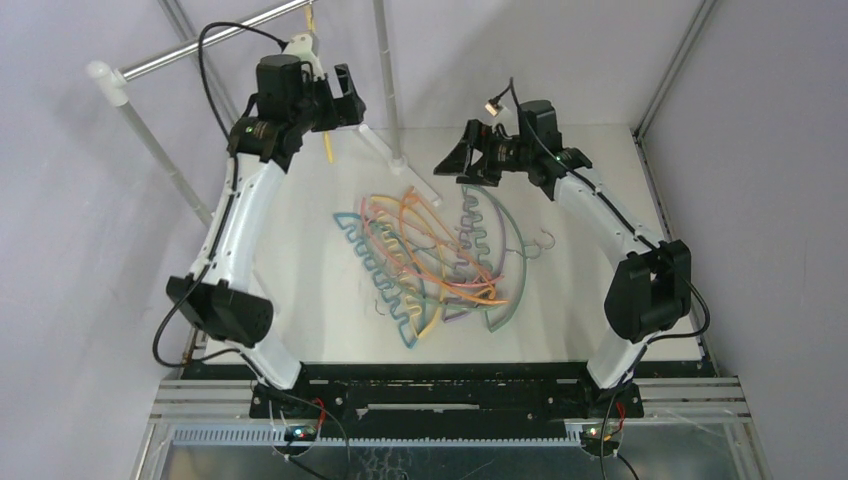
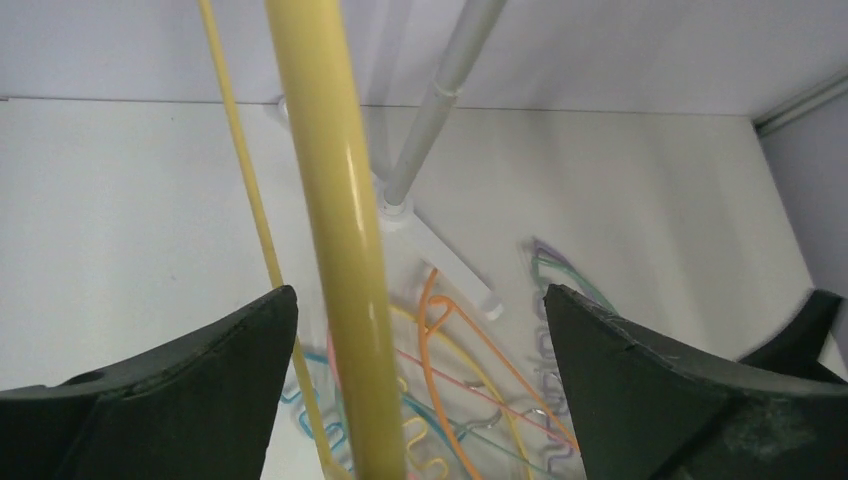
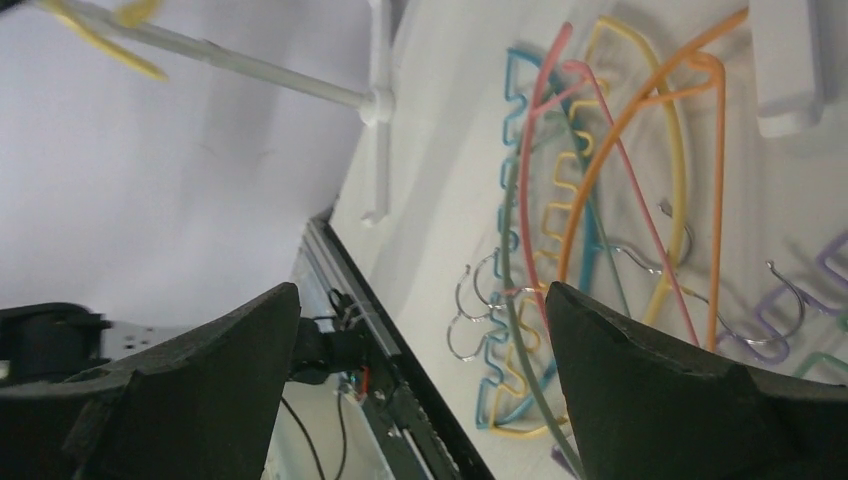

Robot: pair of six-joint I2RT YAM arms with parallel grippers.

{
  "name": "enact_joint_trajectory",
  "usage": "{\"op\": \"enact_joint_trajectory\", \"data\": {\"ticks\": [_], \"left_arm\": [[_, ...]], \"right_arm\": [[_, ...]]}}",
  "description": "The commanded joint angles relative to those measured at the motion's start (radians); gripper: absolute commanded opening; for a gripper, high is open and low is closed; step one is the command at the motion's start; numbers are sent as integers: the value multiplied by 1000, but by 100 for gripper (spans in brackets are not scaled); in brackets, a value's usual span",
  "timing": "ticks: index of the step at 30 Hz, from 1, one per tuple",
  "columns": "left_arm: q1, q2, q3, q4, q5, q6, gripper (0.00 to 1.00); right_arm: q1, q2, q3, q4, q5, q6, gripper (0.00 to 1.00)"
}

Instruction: Organize the hangers

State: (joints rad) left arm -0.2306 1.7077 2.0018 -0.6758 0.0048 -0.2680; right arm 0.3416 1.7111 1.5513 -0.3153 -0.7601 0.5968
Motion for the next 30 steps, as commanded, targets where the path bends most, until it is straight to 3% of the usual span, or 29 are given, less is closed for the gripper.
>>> {"op": "enact_joint_trajectory", "data": {"ticks": [1, 8, 11, 20, 30], "left_arm": [[2, -193, -121, 108, 52, 26, 100], [10, -381, -309, 159, 54, 26, 99], [28, -440, -373, 177, 42, 26, 100], [82, -552, -435, 150, 26, 25, 99], [89, -653, -483, 111, 24, 11, 99]], "right_arm": [[67, -35, 30, -137, 95, -166, 100], [279, -4, 52, -390, 375, -473, 100], [347, 23, 25, -431, 439, -515, 98], [386, 110, -63, -368, 467, -535, 86], [405, 237, -55, -332, 460, -528, 68]]}}
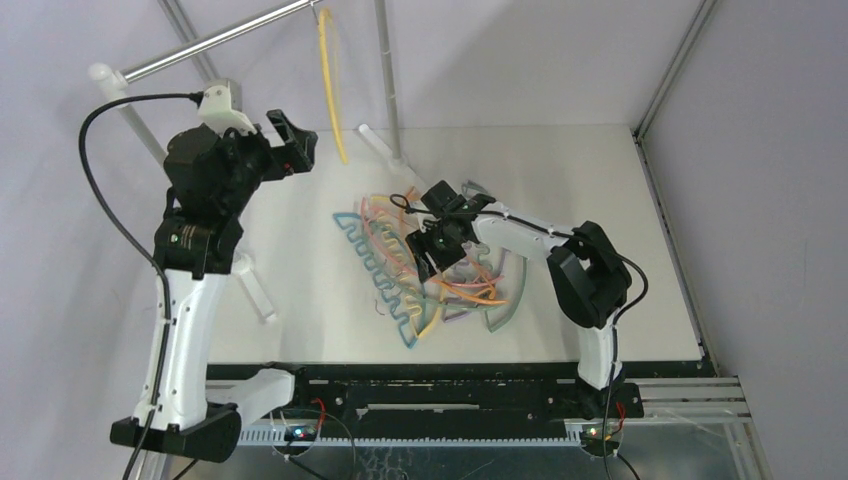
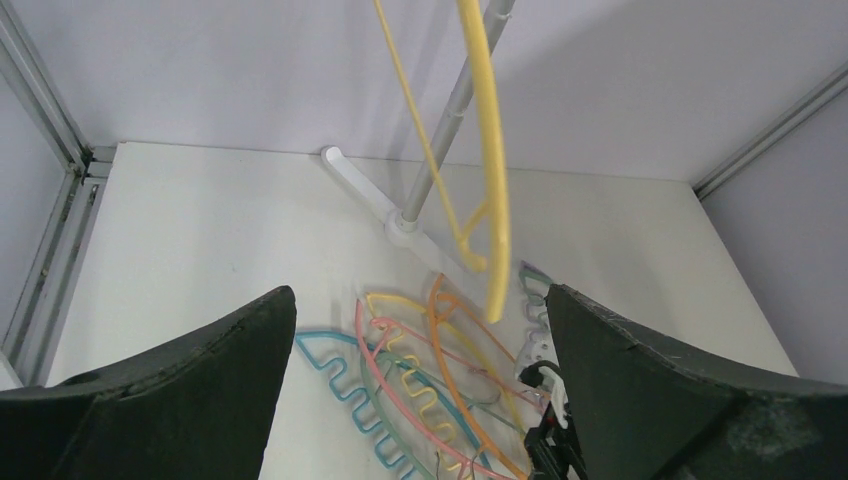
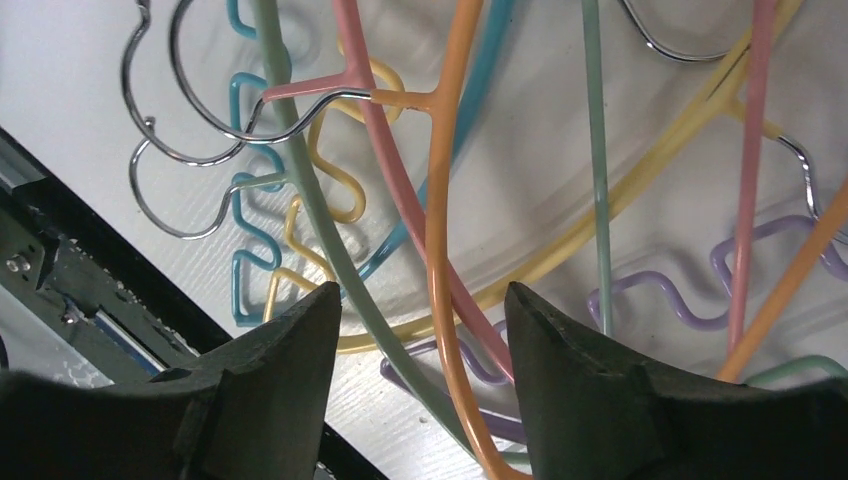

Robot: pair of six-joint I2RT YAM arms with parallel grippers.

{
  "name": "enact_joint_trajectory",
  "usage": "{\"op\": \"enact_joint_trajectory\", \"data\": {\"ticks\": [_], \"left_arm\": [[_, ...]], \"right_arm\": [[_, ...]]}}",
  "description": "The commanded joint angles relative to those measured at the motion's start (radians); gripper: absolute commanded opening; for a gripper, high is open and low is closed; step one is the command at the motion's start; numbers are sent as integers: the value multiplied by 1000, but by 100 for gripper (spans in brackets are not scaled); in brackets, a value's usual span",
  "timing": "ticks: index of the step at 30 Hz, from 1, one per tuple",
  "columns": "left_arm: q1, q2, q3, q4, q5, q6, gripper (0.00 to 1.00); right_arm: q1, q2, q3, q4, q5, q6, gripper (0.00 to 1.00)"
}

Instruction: Organize the hangers

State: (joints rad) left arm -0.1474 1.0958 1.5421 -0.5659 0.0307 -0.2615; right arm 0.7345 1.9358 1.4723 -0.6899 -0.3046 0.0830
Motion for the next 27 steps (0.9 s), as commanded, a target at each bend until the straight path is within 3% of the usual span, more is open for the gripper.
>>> {"op": "enact_joint_trajectory", "data": {"ticks": [1, 12, 16, 18, 20, 21, 27], "left_arm": [[6, -49, -28, -3, -4, 4, 100], [9, -109, -94, -14, -20, 1, 99], [12, -124, -106, -23, -26, 7, 100], [14, -129, -107, -29, -30, 11, 99], [16, -131, -107, -32, -29, 14, 99], [16, -131, -106, -34, -27, 15, 99], [18, -144, -110, -34, 4, 4, 99]], "right_arm": [[14, 22, 31, 44, 3, -14, 68], [4, 153, 181, 41, -19, 5, 61], [-7, 180, 213, 30, -34, 14, 44], [-14, 172, 206, 34, -40, 19, 29], [-20, 155, 193, 46, -47, 22, 6], [-24, 146, 187, 52, -54, 26, 0], [-60, 61, 152, 91, -141, 98, 0]]}}
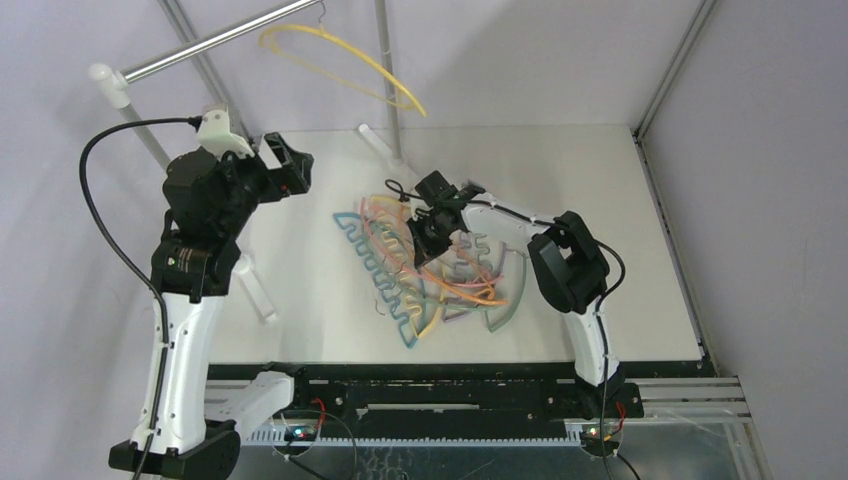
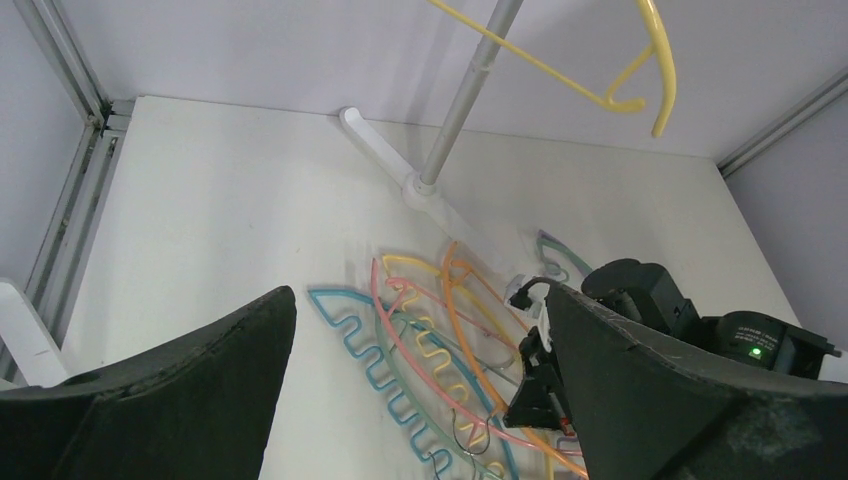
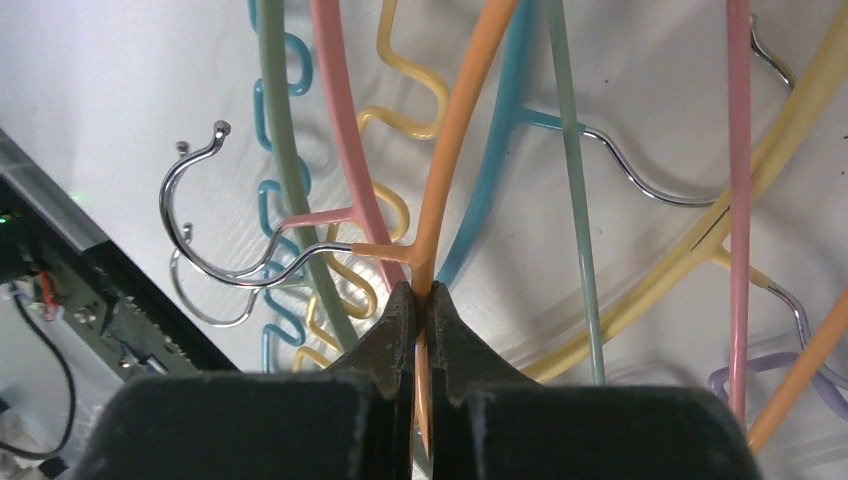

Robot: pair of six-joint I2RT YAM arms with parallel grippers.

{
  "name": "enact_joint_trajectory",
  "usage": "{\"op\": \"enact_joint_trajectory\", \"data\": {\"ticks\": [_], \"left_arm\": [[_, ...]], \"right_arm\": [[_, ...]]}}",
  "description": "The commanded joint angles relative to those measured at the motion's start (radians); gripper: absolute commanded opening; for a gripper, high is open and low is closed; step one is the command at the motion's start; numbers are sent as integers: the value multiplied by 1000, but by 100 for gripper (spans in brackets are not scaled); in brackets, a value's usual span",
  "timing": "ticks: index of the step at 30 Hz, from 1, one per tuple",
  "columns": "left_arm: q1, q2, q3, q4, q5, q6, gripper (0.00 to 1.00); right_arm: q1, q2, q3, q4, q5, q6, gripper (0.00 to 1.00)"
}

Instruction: Organize the hangers

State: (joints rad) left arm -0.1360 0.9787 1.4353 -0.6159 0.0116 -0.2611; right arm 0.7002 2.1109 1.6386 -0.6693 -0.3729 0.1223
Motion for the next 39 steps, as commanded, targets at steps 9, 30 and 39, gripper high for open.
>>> {"op": "enact_joint_trajectory", "data": {"ticks": [9, 30, 39], "left_arm": [[7, -71, -27, 10, 85, -14, 99], [5, -266, -335, 162, 287, -173, 97], [4, -280, -395, 161, 294, -171, 97]], "right_arm": [[-120, -395, -48, 366, -356, 473, 0], [-21, -108, 258, 774, -451, 975, 0], [-23, -135, 179, 817, -424, 1016, 0]]}}
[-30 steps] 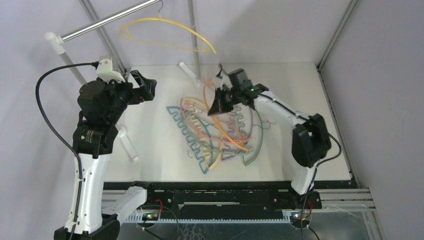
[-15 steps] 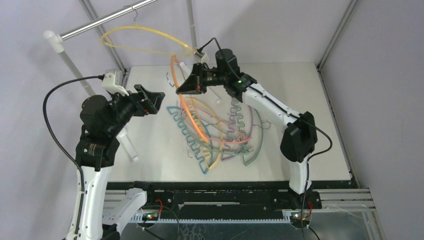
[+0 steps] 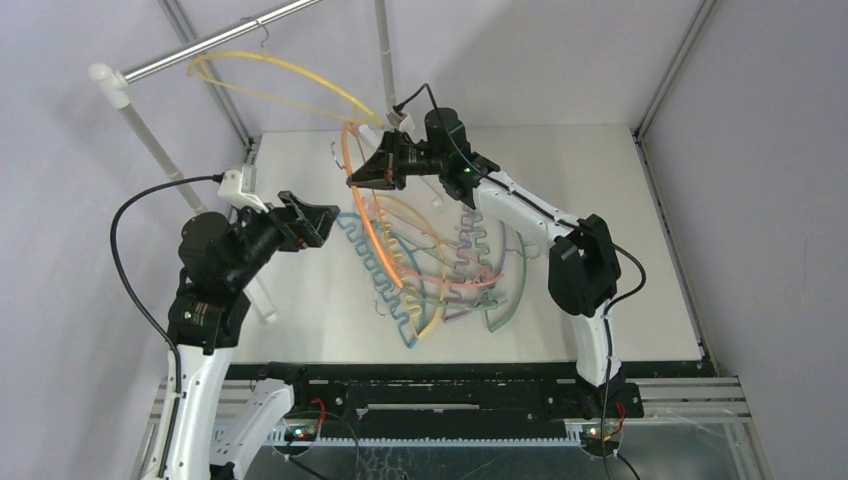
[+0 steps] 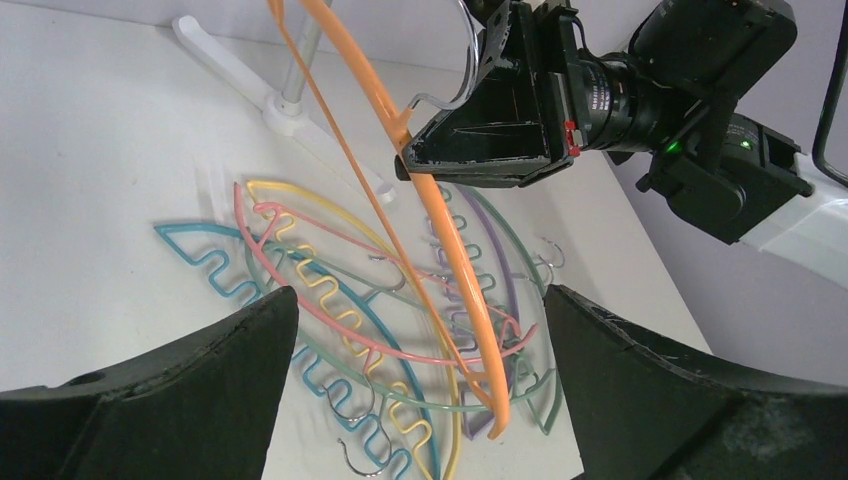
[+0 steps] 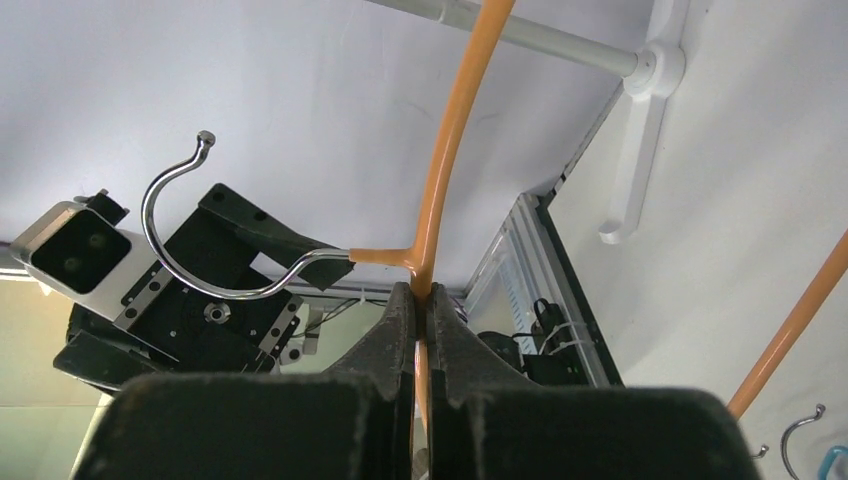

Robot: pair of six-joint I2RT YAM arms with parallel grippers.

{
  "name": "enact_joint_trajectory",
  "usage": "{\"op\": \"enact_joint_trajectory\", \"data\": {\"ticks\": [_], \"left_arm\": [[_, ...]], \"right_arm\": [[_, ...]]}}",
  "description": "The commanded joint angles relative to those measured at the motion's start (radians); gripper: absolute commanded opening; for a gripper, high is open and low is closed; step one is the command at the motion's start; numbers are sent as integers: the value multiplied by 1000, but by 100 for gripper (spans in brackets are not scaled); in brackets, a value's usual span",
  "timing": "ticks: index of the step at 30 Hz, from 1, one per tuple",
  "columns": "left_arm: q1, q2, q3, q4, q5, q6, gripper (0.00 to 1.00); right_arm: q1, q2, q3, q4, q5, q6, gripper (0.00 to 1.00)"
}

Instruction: Organize the hangers

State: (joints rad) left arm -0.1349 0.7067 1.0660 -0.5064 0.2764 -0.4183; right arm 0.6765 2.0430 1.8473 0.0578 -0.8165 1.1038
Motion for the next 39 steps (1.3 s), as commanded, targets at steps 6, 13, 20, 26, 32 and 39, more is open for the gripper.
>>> {"op": "enact_joint_trajectory", "data": {"ticks": [6, 13, 20, 26, 32, 39], "left_arm": [[4, -15, -47, 52, 12, -13, 97], [4, 4, -31, 51, 7, -7, 97], [1, 26, 14, 48, 30, -12, 96], [-36, 43, 58, 46, 21, -18, 94], [-195, 71, 150, 26, -77, -13, 94], [-267, 39, 157, 25, -138, -32, 94]], "right_arm": [[-22, -117, -160, 65, 19, 4, 0], [-98, -330, -430, 27, 113, -71, 0], [-201, -502, -480, -2, 178, -106, 0], [-173, -525, -331, 11, 209, -126, 0], [-76, -427, -69, -118, 313, -300, 0], [-35, -344, 38, -117, 342, -295, 0]]}}
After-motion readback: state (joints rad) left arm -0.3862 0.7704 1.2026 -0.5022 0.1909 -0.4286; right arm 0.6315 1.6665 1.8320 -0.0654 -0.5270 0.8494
